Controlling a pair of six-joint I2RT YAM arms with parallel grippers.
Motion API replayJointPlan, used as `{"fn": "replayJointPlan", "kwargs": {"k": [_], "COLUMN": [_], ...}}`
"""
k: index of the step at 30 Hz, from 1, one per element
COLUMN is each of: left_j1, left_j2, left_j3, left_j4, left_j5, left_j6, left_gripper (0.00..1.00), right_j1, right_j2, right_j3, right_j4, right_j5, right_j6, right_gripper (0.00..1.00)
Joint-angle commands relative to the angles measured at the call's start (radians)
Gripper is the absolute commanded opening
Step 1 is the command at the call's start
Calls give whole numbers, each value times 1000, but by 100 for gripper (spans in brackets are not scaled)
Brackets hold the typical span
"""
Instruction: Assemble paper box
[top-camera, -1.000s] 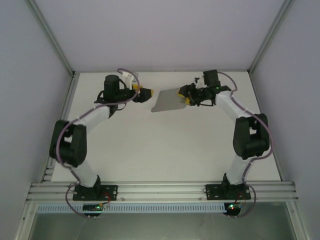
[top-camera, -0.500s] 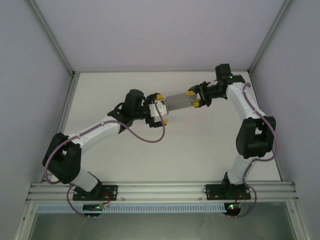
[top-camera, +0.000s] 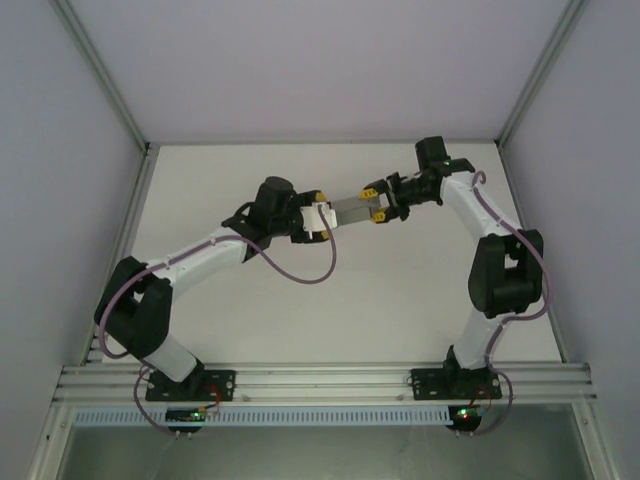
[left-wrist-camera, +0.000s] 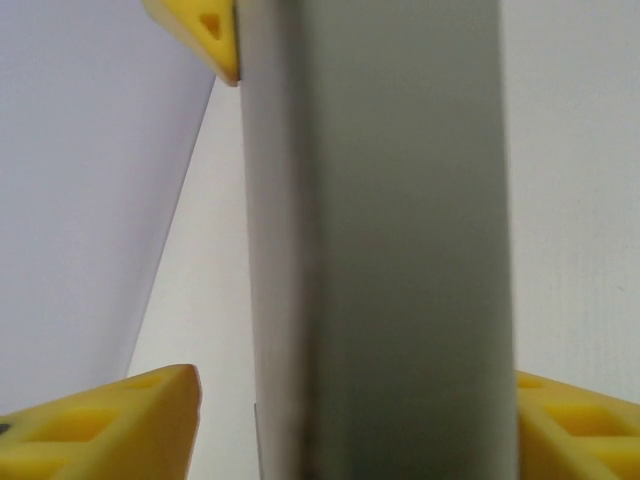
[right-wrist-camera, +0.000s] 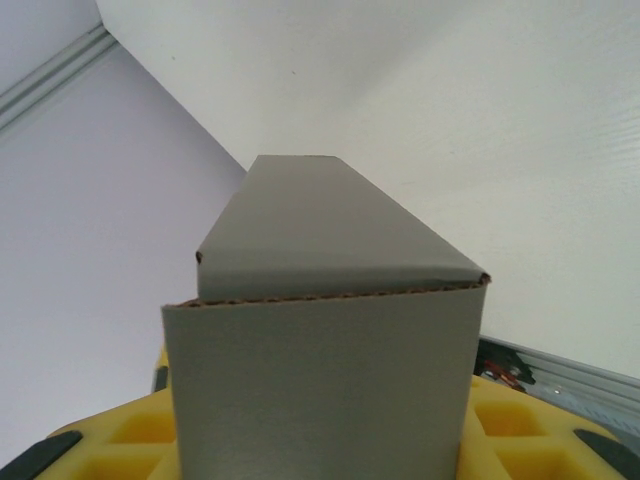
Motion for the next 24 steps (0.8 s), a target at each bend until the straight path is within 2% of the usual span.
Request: {"fn": "replayJointPlan", "kwargs": {"k": [1, 3, 6, 9, 11, 12, 15, 16, 18, 20, 24], "left_j1": [-4, -3, -3, -3, -3, -2, 3, 6, 19, 37, 63], "left_j2": [-8, -13, -23, -30, -35, -40, -54, -59, -63, -59, -23], "left_j3": [2, -5, -10, -12, -12, -13, -9, -1, 13, 41, 129], "left_j4": [85, 102, 112, 110, 91, 75, 22, -10, -84, -190, -462], "left_j5": [-12, -30, -35, -31, -34, -28, -24, -20, -12, 1, 95], "left_j6": [-1, -1, -4, -6, -12, -12, -25, -28, -44, -57, -45], "left_gripper": [60, 54, 49, 43, 43, 41, 37, 37, 36, 35, 33], "right_j1": [16, 16, 16, 13, 8, 5, -40, -69, -126, -147, -73], "right_j2": [-20, -25, -30, -37, -54, -70, -137, -162, -202, -244, -340], "right_j3": [-5, -14, -25, -24, -40, -58, -129, -140, -152, -158, -180], "right_j4": [-1, 12, 19, 39, 100, 137, 284, 276, 297, 298, 325], "right_j5": [-70, -74, -74, -59, -33, -5, 90, 136, 227, 360, 731], "right_j6": [28, 34, 33, 34, 44, 56, 84, 37, -91, -297, -671], "right_gripper": [38, 38, 45, 62, 90, 99, 99, 99, 99, 99, 99]}}
